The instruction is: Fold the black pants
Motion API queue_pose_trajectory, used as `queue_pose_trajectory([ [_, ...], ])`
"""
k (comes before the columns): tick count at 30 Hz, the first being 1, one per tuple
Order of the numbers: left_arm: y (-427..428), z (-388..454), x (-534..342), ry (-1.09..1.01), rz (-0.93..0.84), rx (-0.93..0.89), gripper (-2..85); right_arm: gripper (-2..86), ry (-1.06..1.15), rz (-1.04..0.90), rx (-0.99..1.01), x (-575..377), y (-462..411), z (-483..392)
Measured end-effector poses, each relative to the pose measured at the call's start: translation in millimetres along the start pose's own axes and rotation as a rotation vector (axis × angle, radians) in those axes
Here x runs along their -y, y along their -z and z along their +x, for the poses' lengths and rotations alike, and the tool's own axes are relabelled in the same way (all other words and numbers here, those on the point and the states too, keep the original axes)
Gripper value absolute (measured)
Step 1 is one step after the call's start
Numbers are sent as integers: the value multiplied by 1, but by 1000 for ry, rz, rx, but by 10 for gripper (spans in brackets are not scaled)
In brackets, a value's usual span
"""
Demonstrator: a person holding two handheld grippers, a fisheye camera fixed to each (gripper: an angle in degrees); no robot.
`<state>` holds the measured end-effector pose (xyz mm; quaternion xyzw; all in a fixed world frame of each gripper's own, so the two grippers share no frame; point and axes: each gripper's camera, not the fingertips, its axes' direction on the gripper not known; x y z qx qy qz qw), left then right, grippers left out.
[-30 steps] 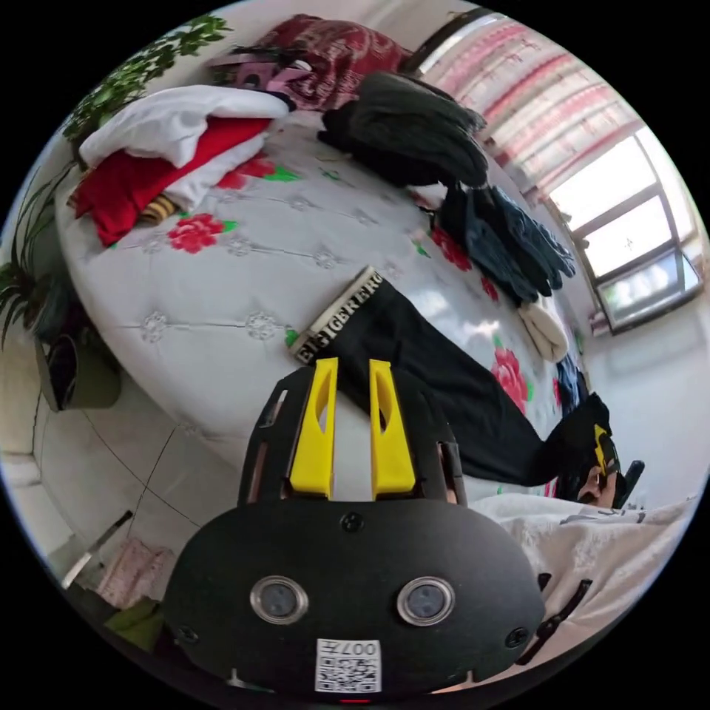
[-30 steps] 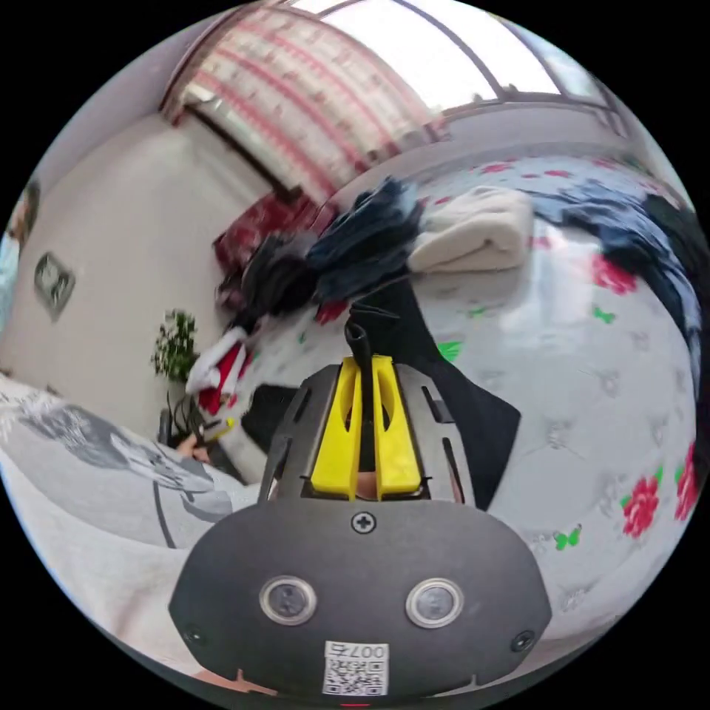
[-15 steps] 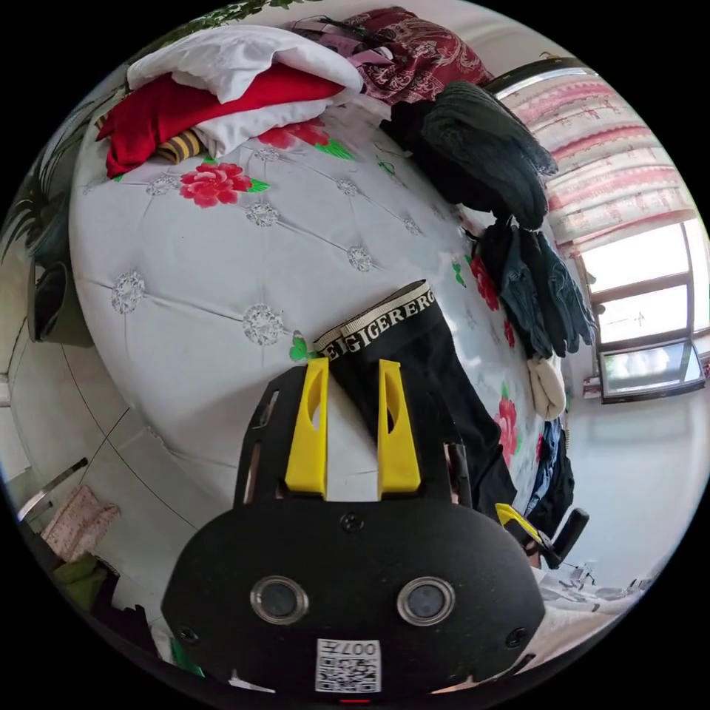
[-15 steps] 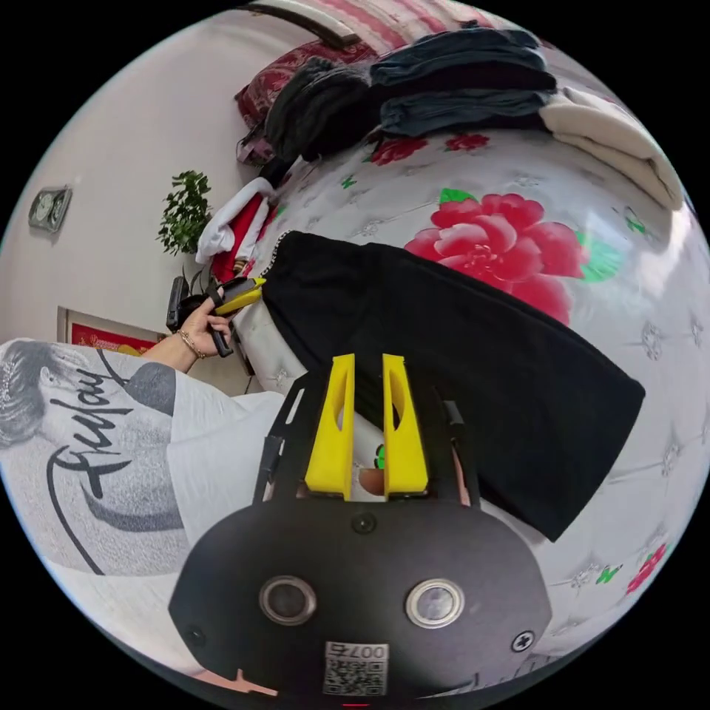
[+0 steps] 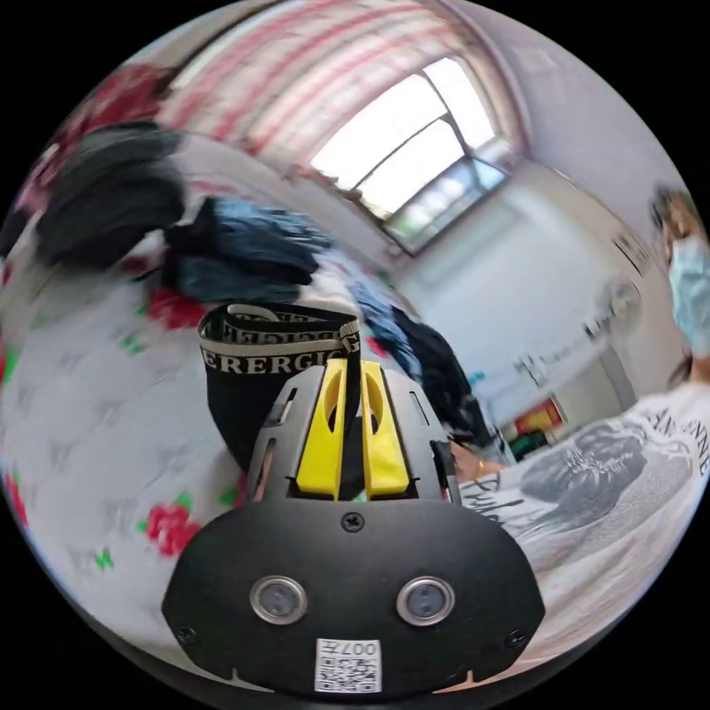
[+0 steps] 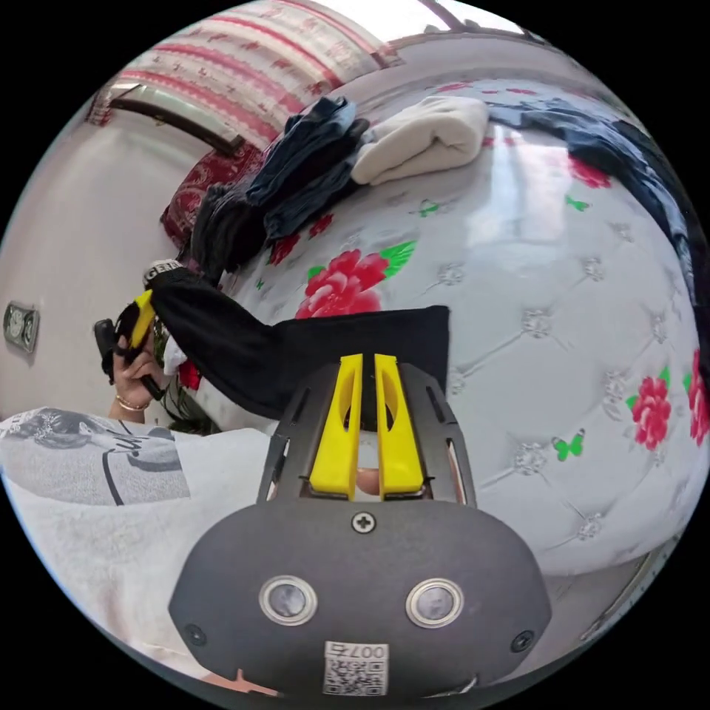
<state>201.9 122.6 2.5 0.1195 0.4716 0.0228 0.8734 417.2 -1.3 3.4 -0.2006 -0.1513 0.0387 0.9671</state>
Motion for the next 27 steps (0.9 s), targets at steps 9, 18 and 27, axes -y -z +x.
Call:
queue_pose_trajectory([
  [9,-152,34,-5,-52,-444,-116,114,49,-297,155,114,-38,50,85],
  [18,-125,-69,-64,347,-572,154,129,81,-375,41,242,-32,28,137],
  [27,-168,-77,-64,400,-619,35,29,71,-275,-231,309,11,-11,118],
])
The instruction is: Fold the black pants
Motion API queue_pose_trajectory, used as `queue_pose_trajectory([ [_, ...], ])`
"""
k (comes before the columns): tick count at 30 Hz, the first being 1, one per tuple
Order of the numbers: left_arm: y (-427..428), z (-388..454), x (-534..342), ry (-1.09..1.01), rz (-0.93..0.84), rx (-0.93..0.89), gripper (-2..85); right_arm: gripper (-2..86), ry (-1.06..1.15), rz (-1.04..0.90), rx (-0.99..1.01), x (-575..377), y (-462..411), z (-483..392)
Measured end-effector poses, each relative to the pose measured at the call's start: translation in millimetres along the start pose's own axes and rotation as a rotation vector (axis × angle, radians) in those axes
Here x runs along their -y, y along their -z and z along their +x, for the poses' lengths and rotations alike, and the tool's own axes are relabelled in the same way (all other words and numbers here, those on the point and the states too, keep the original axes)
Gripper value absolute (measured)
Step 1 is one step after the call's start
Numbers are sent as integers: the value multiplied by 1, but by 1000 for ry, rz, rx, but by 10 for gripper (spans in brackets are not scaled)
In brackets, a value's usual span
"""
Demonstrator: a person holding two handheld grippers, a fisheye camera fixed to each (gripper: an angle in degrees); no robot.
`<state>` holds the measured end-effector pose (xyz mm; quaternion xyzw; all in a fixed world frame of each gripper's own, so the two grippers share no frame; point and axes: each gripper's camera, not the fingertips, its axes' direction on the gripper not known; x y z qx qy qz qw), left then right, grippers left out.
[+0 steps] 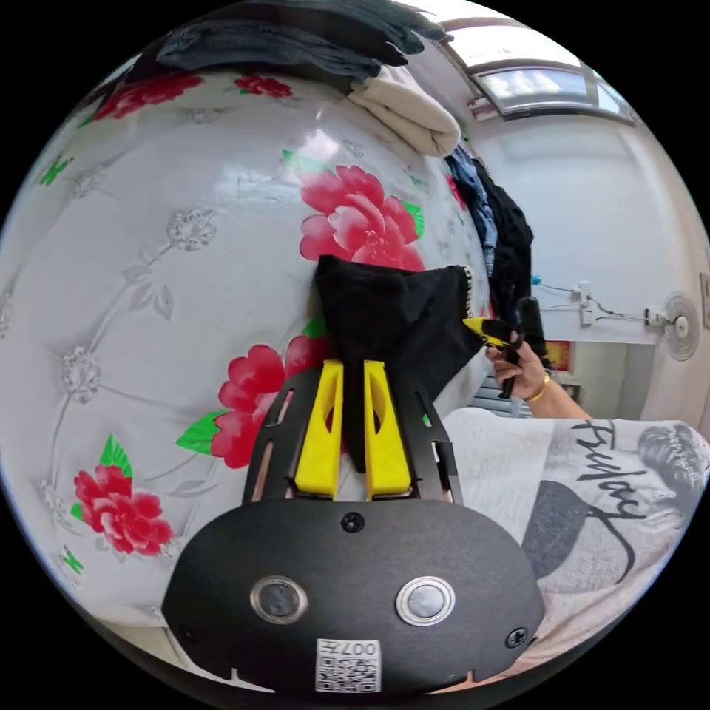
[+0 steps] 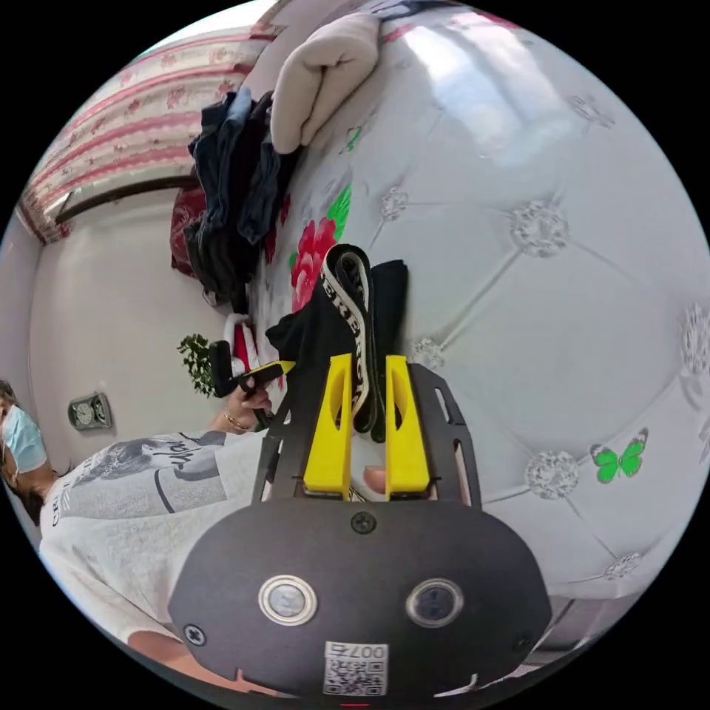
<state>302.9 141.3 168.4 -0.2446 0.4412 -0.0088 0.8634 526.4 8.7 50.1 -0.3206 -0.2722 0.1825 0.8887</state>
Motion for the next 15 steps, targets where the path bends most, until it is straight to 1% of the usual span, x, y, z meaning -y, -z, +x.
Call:
queue_pose_trajectory([
  [1,7,2,3,2,14,-17,20,66,30,-14,-40,6,0,-11],
  [2,13,4,5,-8,32,-24,15,63,80,-14,-28,13,4,-24],
  [4,45,23,17,-62,110,-82,6,59,147,8,38,27,16,-48],
  [6,80,42,34,-108,173,-77,4,57,223,37,74,49,30,-82],
  [8,125,66,57,-187,259,-67,4,56,374,95,104,87,55,-142],
  [10,195,99,93,-271,404,-39,7,57,499,158,132,119,73,-196],
  [11,212,107,103,-274,436,-25,8,58,569,203,159,141,84,-232],
  [13,276,134,139,-263,580,42,17,60,631,275,190,174,93,-282],
  [15,309,148,161,-256,692,118,28,63,683,358,150,199,93,-324],
])
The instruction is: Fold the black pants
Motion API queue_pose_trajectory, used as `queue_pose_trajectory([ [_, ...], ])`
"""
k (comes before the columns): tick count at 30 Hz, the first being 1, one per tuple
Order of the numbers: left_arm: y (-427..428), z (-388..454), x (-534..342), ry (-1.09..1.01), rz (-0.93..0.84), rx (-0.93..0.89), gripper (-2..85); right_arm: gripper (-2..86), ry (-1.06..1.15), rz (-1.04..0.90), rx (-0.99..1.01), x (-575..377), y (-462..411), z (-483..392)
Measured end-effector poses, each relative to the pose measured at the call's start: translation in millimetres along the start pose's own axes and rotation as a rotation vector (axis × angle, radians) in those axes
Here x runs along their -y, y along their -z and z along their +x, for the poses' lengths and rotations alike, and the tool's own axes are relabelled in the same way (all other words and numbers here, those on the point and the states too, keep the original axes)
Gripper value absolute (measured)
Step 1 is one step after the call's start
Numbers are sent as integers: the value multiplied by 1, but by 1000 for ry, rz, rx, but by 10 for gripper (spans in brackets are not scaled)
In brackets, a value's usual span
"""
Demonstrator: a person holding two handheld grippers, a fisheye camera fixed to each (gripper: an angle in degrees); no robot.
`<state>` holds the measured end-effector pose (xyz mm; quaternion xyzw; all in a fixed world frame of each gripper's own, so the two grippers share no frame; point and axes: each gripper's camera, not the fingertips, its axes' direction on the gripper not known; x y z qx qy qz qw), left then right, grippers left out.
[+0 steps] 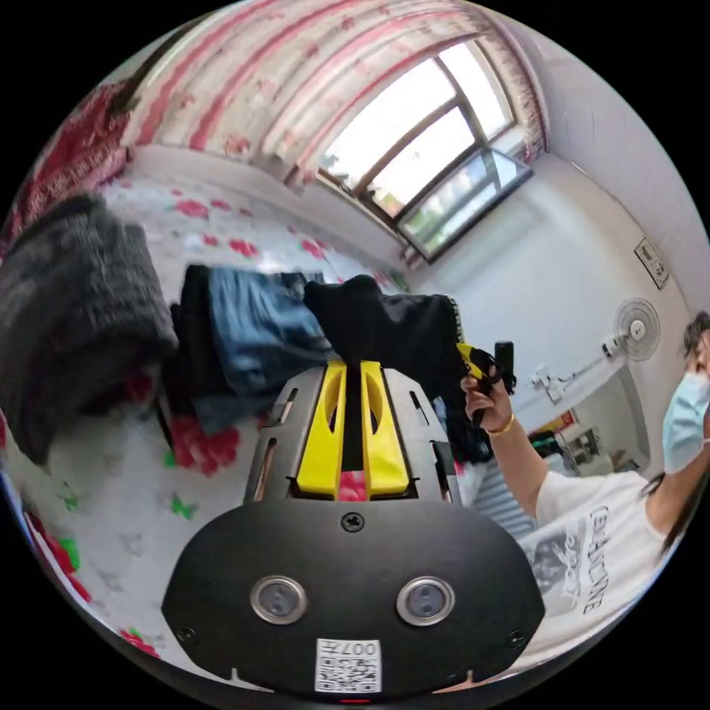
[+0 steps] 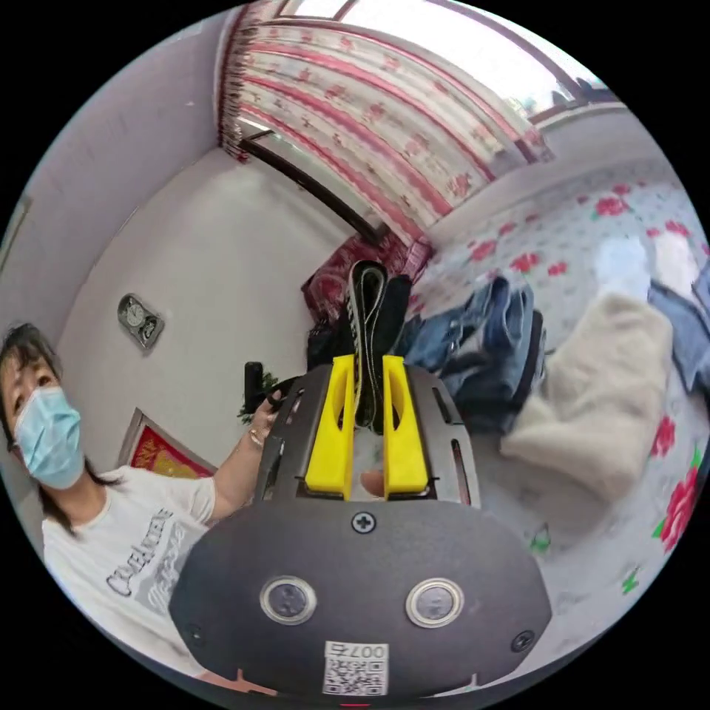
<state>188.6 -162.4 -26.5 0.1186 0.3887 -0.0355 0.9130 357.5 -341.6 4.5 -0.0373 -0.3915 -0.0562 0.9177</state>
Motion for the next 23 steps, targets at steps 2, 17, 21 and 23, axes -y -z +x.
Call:
queue_pose_trajectory([
  [2,-1,-3,22,16,49,137,41,67,-2,18,-150,30,-29,-5],
  [17,-181,61,-197,-61,-751,640,10,63,-589,-60,-1004,-236,104,103],
  [21,-213,96,-182,-189,-853,711,-7,67,-672,45,-1228,-242,173,97],
  [23,-225,106,-173,-223,-905,723,-8,70,-713,73,-1274,-238,197,102],
])
